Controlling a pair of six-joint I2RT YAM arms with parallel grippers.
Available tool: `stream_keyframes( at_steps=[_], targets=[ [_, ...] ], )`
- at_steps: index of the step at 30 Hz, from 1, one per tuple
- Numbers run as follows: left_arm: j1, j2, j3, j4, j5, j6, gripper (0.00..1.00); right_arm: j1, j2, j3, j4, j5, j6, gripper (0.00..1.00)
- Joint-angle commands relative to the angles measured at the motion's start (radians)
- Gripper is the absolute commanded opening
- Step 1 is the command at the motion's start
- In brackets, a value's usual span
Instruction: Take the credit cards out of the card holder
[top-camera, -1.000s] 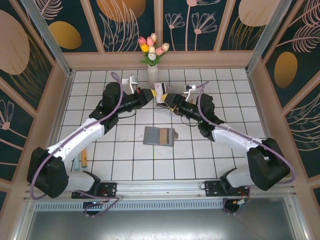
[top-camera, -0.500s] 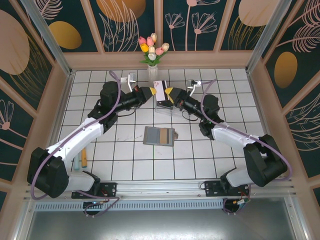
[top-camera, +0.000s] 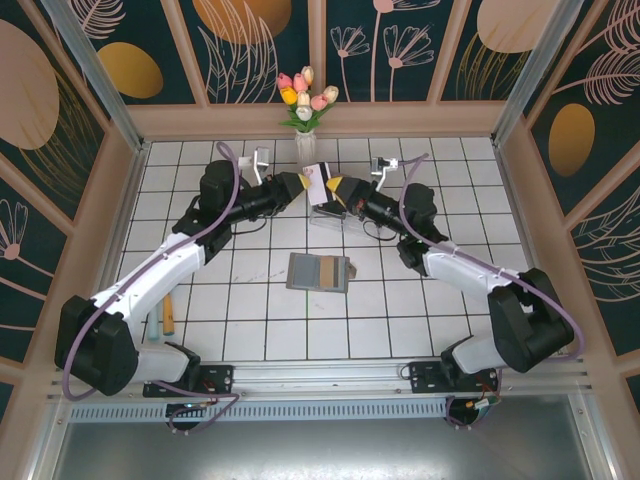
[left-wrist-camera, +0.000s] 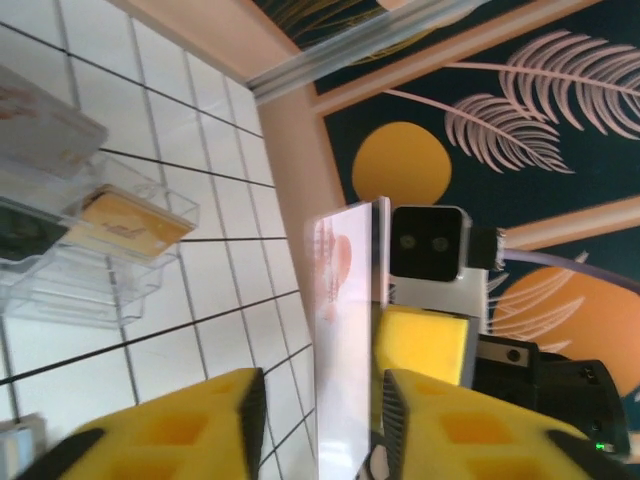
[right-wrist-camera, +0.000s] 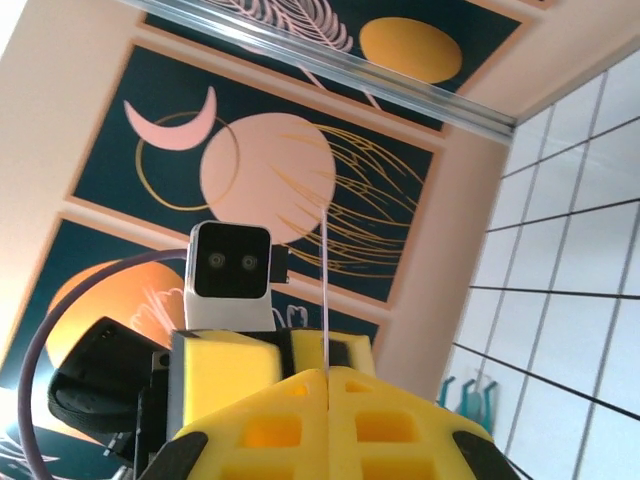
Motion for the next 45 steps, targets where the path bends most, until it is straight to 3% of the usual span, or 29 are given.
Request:
stream_keyframes(
  at_steps=[1, 4, 10, 15, 19, 27, 37, 45],
  targets=[
    [0.037, -0.014, 0.013, -0.140, -0.078, 0.073, 0.54, -0.006, -0.057, 0.084, -0.236, -0.014, -0.225, 0.00],
    [0.068, -0.032, -0.004, -0.210, -0.143, 0.106, 0.73, -0.016, -0.059, 0.142, -0.438, 0.033, -0.393, 0.00],
    [0.125, -0.043, 0.003, -0.351, -0.310, 0.222, 0.98, -0.082, -0.043, 0.232, -0.616, 0.091, -0.707, 0.00],
    [0.153, -0.003, 0.057, -0.421, -0.399, 0.329, 0.98, -0.092, 0.031, 0.348, -0.745, 0.121, -1.069, 0.00],
    [0.162, 0.026, 0.067, -0.414, -0.430, 0.387, 0.98, -0.094, 0.136, 0.473, -0.842, 0.184, -1.258, 0.00],
    [0.221, 0.140, 0.114, -0.420, -0.309, 0.410, 0.98, -0.106, 0.357, 0.724, -1.048, 0.138, -1.554, 0.00],
    [0.238, 0.180, 0.106, -0.447, -0.308, 0.442, 0.99, -0.136, 0.554, 0.968, -1.278, 0.046, -1.830, 0.00],
    [0.239, 0.212, 0.111, -0.440, -0.274, 0.450, 0.98, -0.156, 0.569, 0.991, -1.372, -0.016, -1.972, 0.00]
  ],
)
